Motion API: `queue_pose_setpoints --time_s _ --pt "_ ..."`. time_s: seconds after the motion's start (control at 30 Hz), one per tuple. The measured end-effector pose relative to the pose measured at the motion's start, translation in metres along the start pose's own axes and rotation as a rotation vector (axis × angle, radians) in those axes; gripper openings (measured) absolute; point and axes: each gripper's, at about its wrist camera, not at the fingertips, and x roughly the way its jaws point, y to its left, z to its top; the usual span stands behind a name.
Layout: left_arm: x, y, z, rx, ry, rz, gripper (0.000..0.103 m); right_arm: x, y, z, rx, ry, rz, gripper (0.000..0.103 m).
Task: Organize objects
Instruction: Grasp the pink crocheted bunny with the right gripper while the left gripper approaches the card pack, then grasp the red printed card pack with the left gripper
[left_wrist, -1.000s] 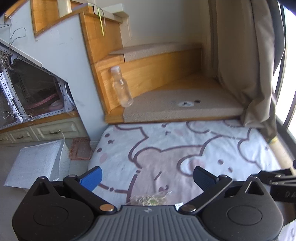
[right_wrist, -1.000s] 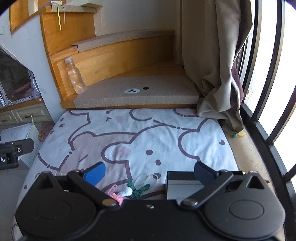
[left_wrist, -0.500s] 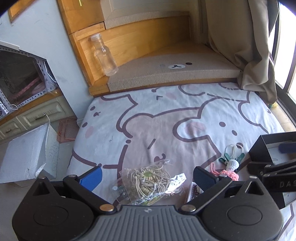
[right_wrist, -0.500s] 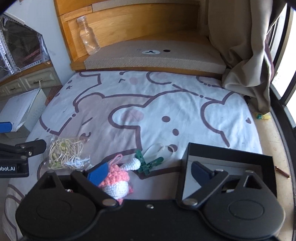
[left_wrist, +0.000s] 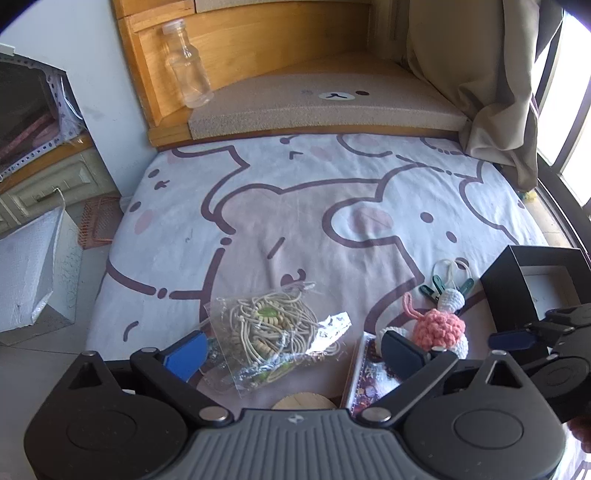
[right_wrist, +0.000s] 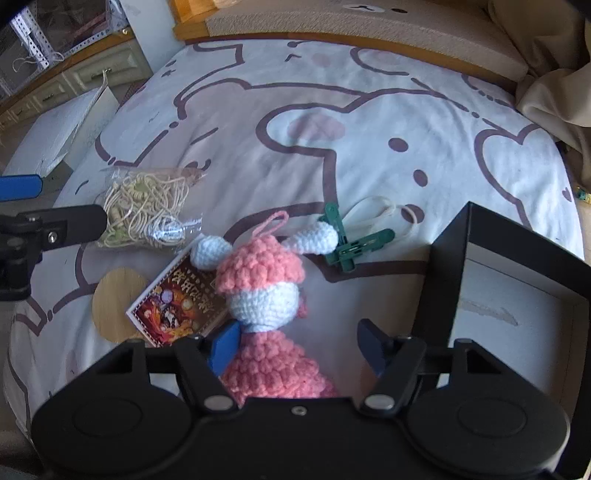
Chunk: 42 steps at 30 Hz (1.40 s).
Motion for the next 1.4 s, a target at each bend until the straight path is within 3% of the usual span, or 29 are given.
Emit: queue_pose_setpoints --time_s 0.1,0.17,0.33,0.77,1.1,1.33,1.4 --pt "0.002 -0.002 -0.001 0.009 0.012 -0.014 0.097 0.009 0.004 -0.001 -0.013 0.022 0.009 0.061" --pt "0.004 -0.003 -0.002 0.016 0.022 -0.021 0.096 0.01 0.004 -0.002 -0.004 0.03 0.036 0.043" --pt "0.01 -0.006 -0.006 0.033 0.048 -0.033 0.093 -0.005 -0.005 -0.001 0.07 -0.006 0.06 0.035" --pt "0.027 -0.029 -0.011 0.07 0.138 -0.119 0.083 -0.03 -0.015 -0.007 0.139 -0.05 0.043 0.034" --pt "0.062 -0.054 -0.023 0.18 0.241 -0.121 0.077 -0.032 -0.029 -0.011 0.191 -0.055 0.052 0.034" --pt "0.076 -0.06 -0.024 0.175 0.259 -0.098 0.076 -0.024 -0.03 -0.012 0.182 -0.034 0.065 0.034" --pt "0.077 -0.059 -0.023 0.165 0.257 -0.108 0.071 -0.021 -0.027 -0.012 0.169 -0.025 0.061 0.034"
